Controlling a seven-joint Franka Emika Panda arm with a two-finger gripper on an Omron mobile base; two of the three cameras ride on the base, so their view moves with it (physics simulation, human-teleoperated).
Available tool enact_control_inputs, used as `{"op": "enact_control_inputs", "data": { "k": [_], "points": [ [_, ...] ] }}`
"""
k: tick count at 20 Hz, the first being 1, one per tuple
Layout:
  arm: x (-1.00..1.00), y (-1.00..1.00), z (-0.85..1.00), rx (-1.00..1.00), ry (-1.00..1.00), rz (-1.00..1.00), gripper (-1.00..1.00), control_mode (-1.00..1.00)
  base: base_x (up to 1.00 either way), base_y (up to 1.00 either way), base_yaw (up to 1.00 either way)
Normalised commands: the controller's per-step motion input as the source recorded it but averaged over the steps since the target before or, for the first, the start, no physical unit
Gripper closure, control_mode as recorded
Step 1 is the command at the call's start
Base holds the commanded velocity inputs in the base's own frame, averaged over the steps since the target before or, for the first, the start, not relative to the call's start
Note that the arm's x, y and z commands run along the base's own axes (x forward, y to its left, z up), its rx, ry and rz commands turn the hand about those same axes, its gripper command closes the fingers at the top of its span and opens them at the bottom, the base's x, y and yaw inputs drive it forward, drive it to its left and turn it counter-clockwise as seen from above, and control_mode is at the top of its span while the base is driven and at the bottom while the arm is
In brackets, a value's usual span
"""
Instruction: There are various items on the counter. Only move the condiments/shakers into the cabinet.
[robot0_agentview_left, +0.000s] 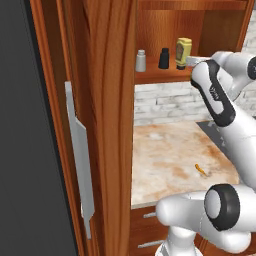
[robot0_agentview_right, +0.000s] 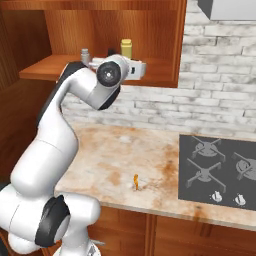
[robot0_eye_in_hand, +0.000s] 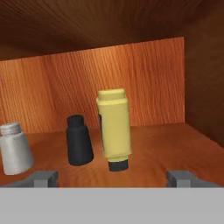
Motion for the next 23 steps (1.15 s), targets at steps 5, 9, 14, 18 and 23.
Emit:
{"op": "enact_control_inputs", "data": {
  "k": [5, 9, 14, 18, 23],
  "points": [
    [-1.00, 0.00, -0.34, 0.00, -0.04, -0.04, -1.00, -1.00, 0.00, 0.00, 0.00],
    [-1.00, 0.00, -0.25, 0.02, -0.25, -0.06, -1.00, -1.00, 0.00, 0.00, 0.00],
    [-1.00, 0.00, -0.15, 0.03, -0.37, -0.07, -1.00, -1.00, 0.00, 0.00, 0.00],
    [-0.80, -0.02, -0.02, 0.00, -0.38, -0.09, -1.00, -1.00, 0.00, 0.00, 0.00],
    [0.00, 0.00, 0.00, 0.00, 0.00, 0.00, -1.00, -1.00, 0.00, 0.00, 0.00]
  ]
}}
